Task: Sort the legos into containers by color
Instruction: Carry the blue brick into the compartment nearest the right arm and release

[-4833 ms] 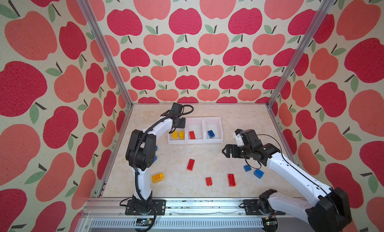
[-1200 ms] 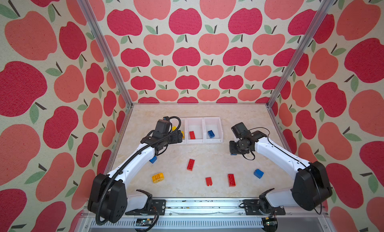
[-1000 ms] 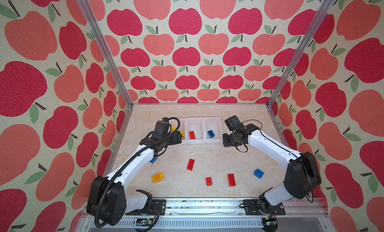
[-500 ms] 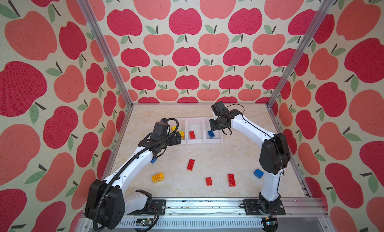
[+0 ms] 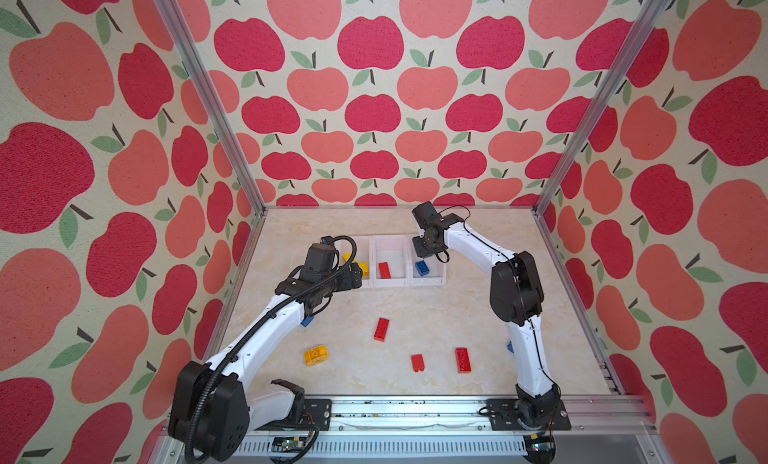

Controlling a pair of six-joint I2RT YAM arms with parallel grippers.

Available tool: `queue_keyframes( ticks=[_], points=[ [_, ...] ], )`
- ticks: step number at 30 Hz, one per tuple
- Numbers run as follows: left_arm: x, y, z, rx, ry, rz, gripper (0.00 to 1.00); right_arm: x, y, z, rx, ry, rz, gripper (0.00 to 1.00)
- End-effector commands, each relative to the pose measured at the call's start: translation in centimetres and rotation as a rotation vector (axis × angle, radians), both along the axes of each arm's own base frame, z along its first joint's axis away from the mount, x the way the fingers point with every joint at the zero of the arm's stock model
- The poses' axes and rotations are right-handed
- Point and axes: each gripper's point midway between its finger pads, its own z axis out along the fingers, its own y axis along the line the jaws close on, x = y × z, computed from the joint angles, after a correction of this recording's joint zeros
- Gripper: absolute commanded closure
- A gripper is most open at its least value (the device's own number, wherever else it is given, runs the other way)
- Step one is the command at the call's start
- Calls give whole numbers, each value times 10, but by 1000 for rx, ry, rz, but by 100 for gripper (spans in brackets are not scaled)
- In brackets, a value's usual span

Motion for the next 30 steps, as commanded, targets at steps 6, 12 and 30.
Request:
queue_keyframes(
  ticks=[6,12,30],
  points=[
    [-6,4,-3,-6,26,15,9,1,-13,-11,-54,27,0,61],
    [-5,2,-3,-7,27,13,9,-1,-10,-2,-30,17,3,44],
    [-23,-26,-13,24,85,-81,10,-42,-11,49,70,-26,-7,42]
  ],
)
